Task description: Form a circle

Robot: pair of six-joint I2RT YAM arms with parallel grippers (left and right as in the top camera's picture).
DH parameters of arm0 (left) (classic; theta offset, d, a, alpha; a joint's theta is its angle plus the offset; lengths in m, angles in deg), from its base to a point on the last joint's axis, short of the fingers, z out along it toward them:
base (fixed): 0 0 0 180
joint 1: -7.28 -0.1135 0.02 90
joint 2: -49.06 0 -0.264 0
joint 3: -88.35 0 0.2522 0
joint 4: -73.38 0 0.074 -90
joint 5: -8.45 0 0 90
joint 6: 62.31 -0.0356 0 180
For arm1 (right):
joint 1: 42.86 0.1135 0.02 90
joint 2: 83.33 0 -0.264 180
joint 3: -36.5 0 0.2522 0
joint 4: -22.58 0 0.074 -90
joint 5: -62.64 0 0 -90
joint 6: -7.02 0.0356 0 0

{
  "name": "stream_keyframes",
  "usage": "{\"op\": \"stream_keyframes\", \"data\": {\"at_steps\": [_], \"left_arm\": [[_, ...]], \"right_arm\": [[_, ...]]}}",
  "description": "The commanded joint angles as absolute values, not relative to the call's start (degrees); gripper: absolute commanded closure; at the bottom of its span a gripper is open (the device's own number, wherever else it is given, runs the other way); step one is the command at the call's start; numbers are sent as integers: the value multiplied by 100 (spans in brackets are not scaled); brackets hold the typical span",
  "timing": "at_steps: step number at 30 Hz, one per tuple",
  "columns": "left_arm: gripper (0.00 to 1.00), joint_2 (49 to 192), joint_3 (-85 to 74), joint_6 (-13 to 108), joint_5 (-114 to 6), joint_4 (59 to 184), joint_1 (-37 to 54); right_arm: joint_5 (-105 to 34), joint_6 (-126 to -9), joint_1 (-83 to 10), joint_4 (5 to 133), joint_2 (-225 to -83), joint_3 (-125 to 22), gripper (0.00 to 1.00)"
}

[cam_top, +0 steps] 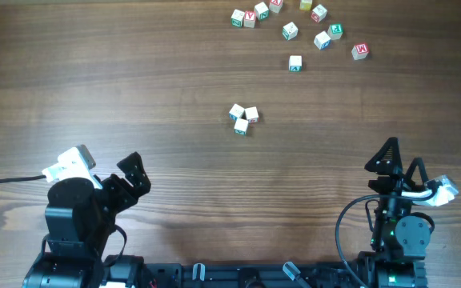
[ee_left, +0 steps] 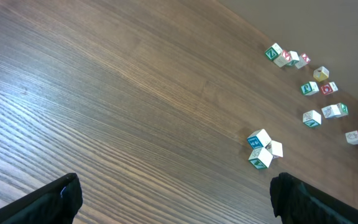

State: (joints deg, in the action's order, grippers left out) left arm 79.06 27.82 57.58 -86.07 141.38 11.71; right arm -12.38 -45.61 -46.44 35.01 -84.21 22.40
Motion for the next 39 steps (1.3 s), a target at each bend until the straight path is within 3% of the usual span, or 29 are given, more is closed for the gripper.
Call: {"op": "stream_keyframes", "data": {"at_steps": [1,16,26,39], "left_arm": [[0,7884,2793,5815,-8659,14129,1166],[0,7626,3272,5817,-8657,14201,1352],[0,5193,5807,5334,-8095,11058,1693],[0,4924,6795,4886,-8143,9590,1809]], "right_arm": [[-1349,-4655,-4663,3473,-8358,2247,0],[-1349,-4653,-4663,3473,-8358,2247,0],[-1349,-4655,-4663,3473,-8358,2247,0],[-1349,-4653,-4663,3473,-8358,2247,0]]}}
